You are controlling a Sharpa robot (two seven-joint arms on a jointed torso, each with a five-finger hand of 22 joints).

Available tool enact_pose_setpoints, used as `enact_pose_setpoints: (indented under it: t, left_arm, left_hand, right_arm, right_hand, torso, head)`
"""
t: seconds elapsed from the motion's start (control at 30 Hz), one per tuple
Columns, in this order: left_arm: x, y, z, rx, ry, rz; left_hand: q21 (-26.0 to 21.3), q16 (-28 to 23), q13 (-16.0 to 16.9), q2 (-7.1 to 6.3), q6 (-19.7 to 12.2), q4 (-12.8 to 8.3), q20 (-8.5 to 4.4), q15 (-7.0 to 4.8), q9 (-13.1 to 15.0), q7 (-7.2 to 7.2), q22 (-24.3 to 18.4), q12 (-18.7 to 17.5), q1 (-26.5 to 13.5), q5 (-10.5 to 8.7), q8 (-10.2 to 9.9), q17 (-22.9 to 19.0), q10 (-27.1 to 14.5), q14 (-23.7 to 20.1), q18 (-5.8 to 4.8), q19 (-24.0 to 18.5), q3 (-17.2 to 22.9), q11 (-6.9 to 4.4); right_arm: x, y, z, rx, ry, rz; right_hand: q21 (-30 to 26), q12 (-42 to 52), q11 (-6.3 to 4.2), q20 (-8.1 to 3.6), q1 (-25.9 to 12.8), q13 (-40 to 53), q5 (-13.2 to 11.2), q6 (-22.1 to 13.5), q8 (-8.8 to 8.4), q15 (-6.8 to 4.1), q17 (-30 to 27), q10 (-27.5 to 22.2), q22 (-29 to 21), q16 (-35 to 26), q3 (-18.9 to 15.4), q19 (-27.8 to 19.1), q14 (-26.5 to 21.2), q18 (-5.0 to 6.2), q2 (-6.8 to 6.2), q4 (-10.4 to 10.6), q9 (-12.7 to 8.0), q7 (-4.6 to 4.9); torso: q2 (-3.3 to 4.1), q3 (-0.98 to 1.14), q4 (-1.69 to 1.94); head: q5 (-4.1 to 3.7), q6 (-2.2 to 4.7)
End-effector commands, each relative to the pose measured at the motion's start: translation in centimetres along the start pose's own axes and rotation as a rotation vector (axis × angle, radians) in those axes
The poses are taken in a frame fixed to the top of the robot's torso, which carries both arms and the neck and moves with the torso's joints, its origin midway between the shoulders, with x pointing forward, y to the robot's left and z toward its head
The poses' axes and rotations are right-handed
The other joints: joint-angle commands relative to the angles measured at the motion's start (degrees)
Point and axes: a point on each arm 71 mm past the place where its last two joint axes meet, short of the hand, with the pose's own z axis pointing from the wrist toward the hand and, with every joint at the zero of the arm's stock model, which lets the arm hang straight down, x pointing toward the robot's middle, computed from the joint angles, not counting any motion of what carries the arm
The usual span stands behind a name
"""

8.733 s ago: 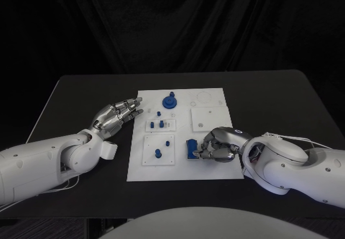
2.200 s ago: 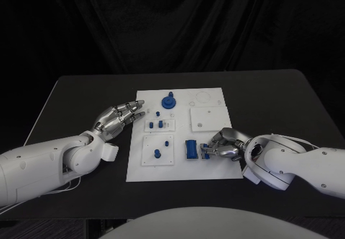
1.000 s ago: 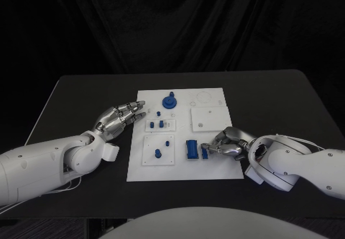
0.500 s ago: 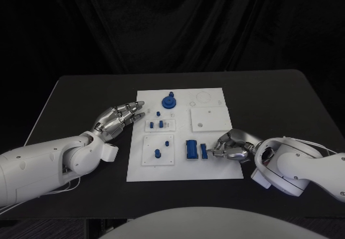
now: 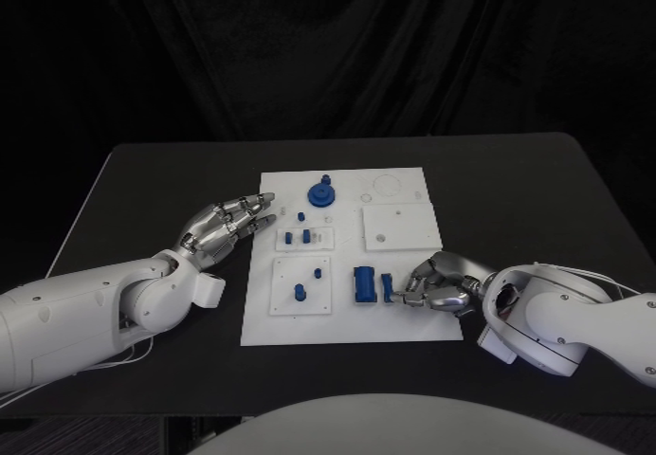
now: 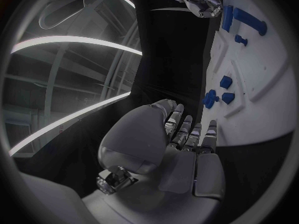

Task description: Assemble the parts on the task board

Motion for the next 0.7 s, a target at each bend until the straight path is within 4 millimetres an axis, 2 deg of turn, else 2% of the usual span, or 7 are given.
enact_pose_setpoints:
  t: [0.03, 0.3, 0.7]
  left_arm:
    - [0.2, 0.0, 0.0, 0.006, 0.014, -0.012]
    - [0.2, 0.1, 0.0, 0.005, 0.014, -0.012]
    - [0.2, 0.1, 0.0, 0.005, 0.015, -0.014]
  left_hand:
    - [0.33, 0.36, 0.07, 0.05, 0.28, 0.12, 0.21, 0.06, 0.06, -0.01, 0.08, 0.23, -0.64, 0.21, 0.19, 0.08, 0.19, 0.14, 0.13, 0.21, 0.34, 0.40]
    - [0.33, 0.36, 0.07, 0.05, 0.28, 0.12, 0.21, 0.06, 0.06, -0.01, 0.08, 0.23, -0.64, 0.21, 0.19, 0.08, 0.19, 0.14, 0.13, 0.21, 0.34, 0.40]
    - [0.33, 0.36, 0.07, 0.05, 0.28, 0.12, 0.21, 0.06, 0.06, -0.01, 0.08, 0.23, -0.64, 0.21, 0.19, 0.08, 0.19, 0.14, 0.13, 0.21, 0.34, 0.40]
  right_arm:
    - [0.3, -0.1, 0.0, 0.011, 0.025, -0.010]
    - [0.3, -0.1, 0.4, 0.016, 0.024, -0.012]
    - [0.2, -0.3, 1.1, 0.028, 0.017, -0.017]
  right_hand:
    - [0.02, 0.31, -0.36, -0.42, -0.09, 15.08, -0.27, -0.27, 0.23, -0.24, 5.34, 6.17, 10.53, 0.20, -0.29, 0.84, 4.22, 0.77, 0.36, -0.08, 0.07, -0.08]
    - [0.04, 0.31, -0.44, -0.45, 0.25, 15.08, -0.79, -0.23, 0.56, -0.29, 5.31, 6.17, 10.54, 0.18, -0.39, 0.85, 4.22, 0.76, 0.37, -0.21, 0.28, -0.19]
    - [-0.05, 0.31, -0.67, -0.63, 2.45, 15.08, -1.68, -0.51, 1.12, -0.49, 5.36, 6.17, 10.52, 0.20, 0.18, 0.83, 4.24, 0.78, 1.16, -1.31, 0.64, -0.44]
  torso:
    - [0.05, 0.08, 0.17]
    - [0.12, -0.02, 0.08]
    - [0.06, 0.00, 0.13]
  head:
    - [-0.10, 0.00]
    - [-0.01, 0.00]
    - [0.09, 0.00]
